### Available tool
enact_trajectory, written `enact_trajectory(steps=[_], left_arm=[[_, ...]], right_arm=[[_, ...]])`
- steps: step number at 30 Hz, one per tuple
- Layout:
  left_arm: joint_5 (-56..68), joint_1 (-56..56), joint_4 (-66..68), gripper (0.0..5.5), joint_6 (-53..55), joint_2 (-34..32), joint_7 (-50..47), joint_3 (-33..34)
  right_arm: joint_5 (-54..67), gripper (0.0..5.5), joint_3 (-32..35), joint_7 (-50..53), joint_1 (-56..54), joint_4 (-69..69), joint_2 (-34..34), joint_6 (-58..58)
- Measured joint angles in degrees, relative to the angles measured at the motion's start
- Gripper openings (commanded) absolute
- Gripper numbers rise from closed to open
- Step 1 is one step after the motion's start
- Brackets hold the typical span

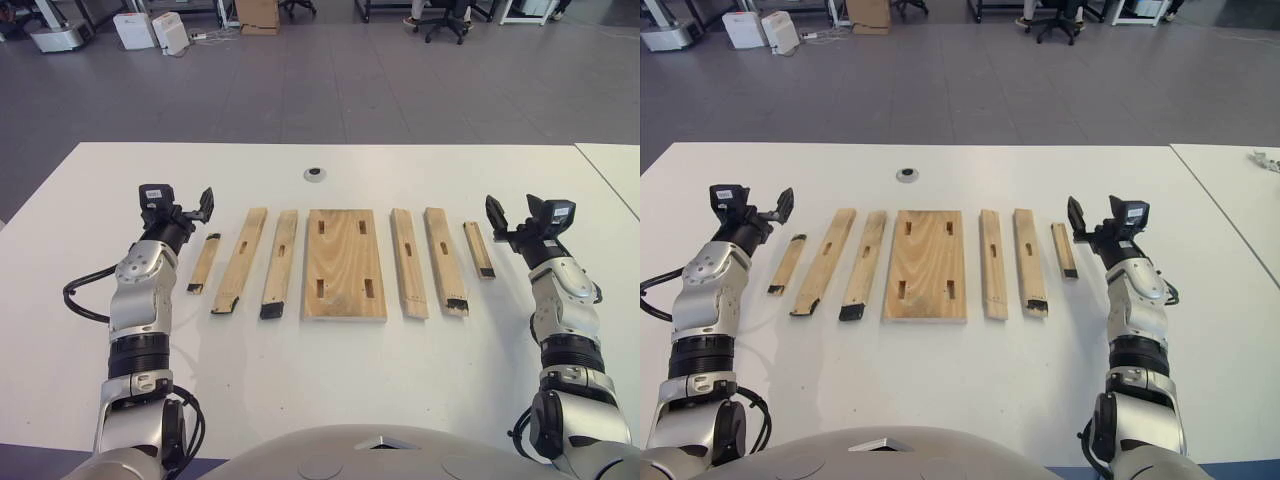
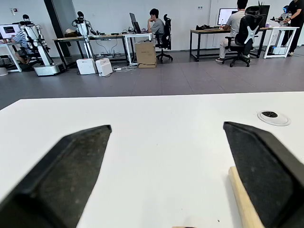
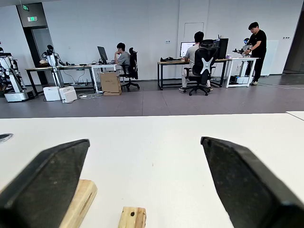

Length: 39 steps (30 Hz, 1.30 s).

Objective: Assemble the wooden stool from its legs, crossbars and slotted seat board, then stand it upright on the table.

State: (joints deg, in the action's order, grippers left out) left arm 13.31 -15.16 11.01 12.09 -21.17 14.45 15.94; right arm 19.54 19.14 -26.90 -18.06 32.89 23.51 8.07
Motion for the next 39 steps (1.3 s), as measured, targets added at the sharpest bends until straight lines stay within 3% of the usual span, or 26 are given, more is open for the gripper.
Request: enact_trajectory(steps=[11,18,31,35,37,39], left_arm=[[0.4,9.3,-5.1,4.35,6.3,-1.8,3.8,-0.1],[0.6,18.2,-9.5,3.21,14.5,-3.1,7.3,-1.7],[-0.6,20.5,-12.8,1.29,15.8,-6.0,9.2,-5.1],[-7.4,18.6,-7.6,1.29,7.1,-9.0,5.5,-5.7],[-5.2,13.1,-10.9,1.29,1.4,-6.5,6.4,-5.5],[-1.3,3.8,-19.4,1.29,-2.3,-1.1,8.2,-9.7]], right_arm=[[-0.2,4.37,-0.1,0.1,0.3,0.0,0.0,0.0],[-0.9,4.37,-0.3,0.2,0.4,0.0,0.0,0.0],[-3.1,4.37,-3.6,1.1,0.6,-1.3,-0.1,-3.8],[1.1,4.37,-5.3,-0.8,0.5,-8.9,-3.5,-10.6],[9.4,4.37,-7.0,-2.1,-0.8,-17.5,-8.0,-19.7],[20.7,4.37,-9.5,-2.0,-5.6,-27.0,-14.3,-30.6]])
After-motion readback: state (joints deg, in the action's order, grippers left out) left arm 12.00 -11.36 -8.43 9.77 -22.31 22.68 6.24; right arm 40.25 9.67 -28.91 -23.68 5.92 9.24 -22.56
